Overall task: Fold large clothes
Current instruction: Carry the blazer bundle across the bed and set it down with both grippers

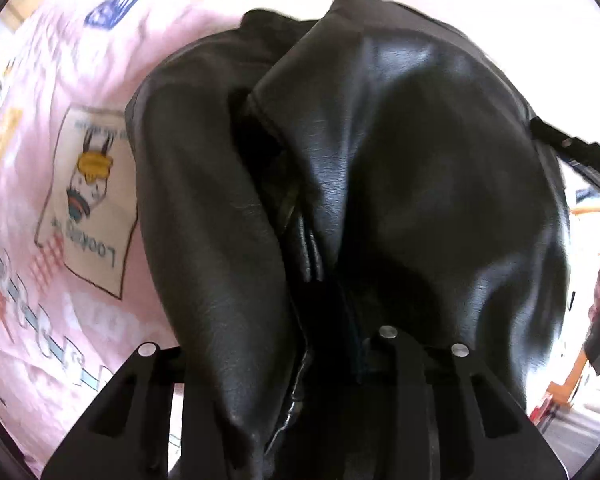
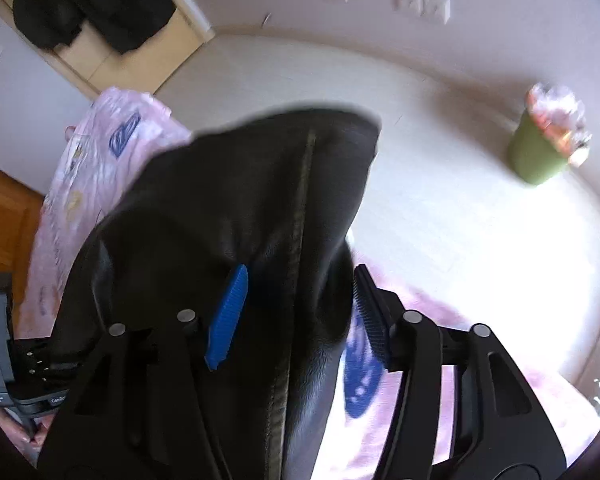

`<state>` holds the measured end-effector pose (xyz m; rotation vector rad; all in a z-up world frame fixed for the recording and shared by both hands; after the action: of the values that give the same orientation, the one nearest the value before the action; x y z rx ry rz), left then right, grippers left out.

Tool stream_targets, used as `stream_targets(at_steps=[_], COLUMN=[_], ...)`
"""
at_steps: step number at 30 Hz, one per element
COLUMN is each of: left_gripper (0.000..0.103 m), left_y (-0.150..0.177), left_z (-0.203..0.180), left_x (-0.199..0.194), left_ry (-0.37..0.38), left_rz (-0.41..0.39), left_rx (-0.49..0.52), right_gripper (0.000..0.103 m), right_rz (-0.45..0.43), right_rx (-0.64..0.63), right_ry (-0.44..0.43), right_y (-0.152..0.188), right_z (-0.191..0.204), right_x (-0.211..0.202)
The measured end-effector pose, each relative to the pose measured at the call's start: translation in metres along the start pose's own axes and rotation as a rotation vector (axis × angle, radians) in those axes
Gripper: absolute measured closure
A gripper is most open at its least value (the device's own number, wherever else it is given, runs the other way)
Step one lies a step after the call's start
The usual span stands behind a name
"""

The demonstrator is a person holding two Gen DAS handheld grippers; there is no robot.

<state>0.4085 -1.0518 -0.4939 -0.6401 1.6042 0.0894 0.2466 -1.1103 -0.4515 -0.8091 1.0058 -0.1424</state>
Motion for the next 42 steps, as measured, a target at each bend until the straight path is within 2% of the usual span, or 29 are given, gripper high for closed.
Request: stream_targets(at_steps=[2, 4, 6, 7, 9, 10, 12, 14, 16, 17, 19, 21, 23, 25, 27, 29, 32, 34, 35, 36, 37, 38, 40, 41, 42], left_gripper=[0.073, 0.073, 0.071, 0.071, 0.069, 0.066, 0.059, 0.059, 0.060, 0.060, 0.060, 0.058, 0.057, 0.058, 0.057, 0.059, 0.059, 0.056, 0.054, 0.054, 0.054, 0.053, 0.057, 0.066, 0.069], left_y=[-0.005, -0.014, -0.022, -0.025, -0.030, -0.037, -0.030, -0.018, -0.004, 0.006, 0.019, 0.031, 0.031, 0.022, 0.013, 0.007, 0.001, -0.004, -0.007, -0.007, -0.005, -0.002, 0.010, 0.023, 0.032], left_z=[-0.013, -0.009, -0.013, -0.005, -0.007, 0.004, 0.005, -0.001, 0.004, 0.008, 0.019, 0.038, 0.049, 0.055, 0.056, 0.059, 0.060, 0.047, 0.033, 0.021, 0.011, -0.001, -0.013, -0.011, -0.007], left_x=[-0.033, -0.062, -0.089, -0.091, -0.109, -0.100, -0.098, -0.076, -0.054, -0.040, -0.016, 0.015, 0.021, 0.002, -0.023, -0.057, -0.103, -0.125, -0.132, -0.127, -0.115, -0.097, -0.063, -0.035, -0.019], left_ry=[0.042, 0.105, 0.143, 0.158, 0.194, 0.197, 0.199, 0.126, -0.024, -0.099, -0.093, -0.097, -0.071, -0.046, -0.047, -0.082, -0.118, -0.129, -0.115, -0.099, -0.069, -0.072, -0.102, -0.142, -0.148], left_rz=[-0.038, -0.076, -0.124, -0.145, -0.201, -0.217, -0.244, -0.220, -0.215, -0.205, -0.161, -0.096, -0.070, -0.099, -0.147, -0.192, -0.283, -0.344, -0.360, -0.356, -0.337, -0.300, -0.228, -0.162, -0.127], left_rx=[0.007, -0.016, -0.036, -0.049, -0.088, -0.102, -0.139, -0.141, -0.119, -0.117, -0.162, -0.208, -0.250, -0.272, -0.251, -0.233, -0.267, -0.285, -0.284, -0.280, -0.276, -0.265, -0.247, -0.250, -0.272], right_gripper=[0.049, 0.049, 0.053, 0.069, 0.074, 0.079, 0.079, 0.082, 0.091, 0.093, 0.094, 0.094, 0.094, 0.093, 0.093, 0.093, 0.093, 0.093, 0.093, 0.093, 0.093, 0.094, 0.094, 0.094, 0.094], right_rz=[-0.131, -0.194, -0.156, -0.124, -0.007, 0.030, 0.067, 0.078, 0.094, 0.094, 0.086, 0.088, 0.099, 0.090, 0.006, -0.073, -0.120, -0.067, 0.007, 0.083, 0.130, 0.161, 0.171, 0.165, 0.165], right_rx=[-0.046, -0.046, -0.079, -0.096, -0.144, -0.161, -0.139, -0.101, -0.057, -0.085, -0.173, -0.133, -0.081, -0.069, -0.041, -0.008, 0.048, 0.088, 0.119, 0.144, 0.140, 0.113, 0.085, 0.090, 0.105], right_ry=[-0.055, -0.197, -0.301, -0.317, -0.302, -0.273, -0.248, -0.219, -0.203, -0.187, -0.154, -0.155, -0.192, -0.225, -0.264, -0.282, -0.260, -0.251, -0.244, -0.239, -0.212, -0.176, -0.135, -0.116, -0.110], right_y=[-0.011, -0.009, 0.019, 0.034, 0.085, 0.100, 0.132, 0.151, 0.162, 0.166, 0.175, 0.173, 0.160, 0.145, 0.115, 0.081, 0.029, 0.012, 0.012, 0.016, 0.023, 0.033, 0.052, 0.065, 0.074], right_z=[0.013, 0.036, 0.065, 0.073, 0.084, 0.086, 0.084, 0.080, 0.085, 0.090, 0.102, 0.105, 0.105, 0.099, 0.093, 0.079, 0.050, 0.027, 0.020, 0.018, 0.015, 0.013, 0.016, 0.017, 0.014], right_x=[-0.046, -0.083, -0.109, -0.111, -0.103, -0.096, -0.084, -0.074, -0.060, -0.057, -0.050, -0.052, -0.060, -0.080, -0.105, -0.119, -0.096, -0.066, -0.039, -0.011, 0.004, 0.017, 0.027, 0.026, 0.028])
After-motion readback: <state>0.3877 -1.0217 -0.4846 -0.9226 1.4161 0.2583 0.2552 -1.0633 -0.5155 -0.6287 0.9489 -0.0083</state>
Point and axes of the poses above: each gripper's, at about its wrist camera, not at the fingertips, and x roughly the way its jaws point, z to its left, y to its underside, the point moved 6 cm from there along x, roughly the way its jaws point, and after that the axes turned 15 degrees about -z, right-handed, at the moved point
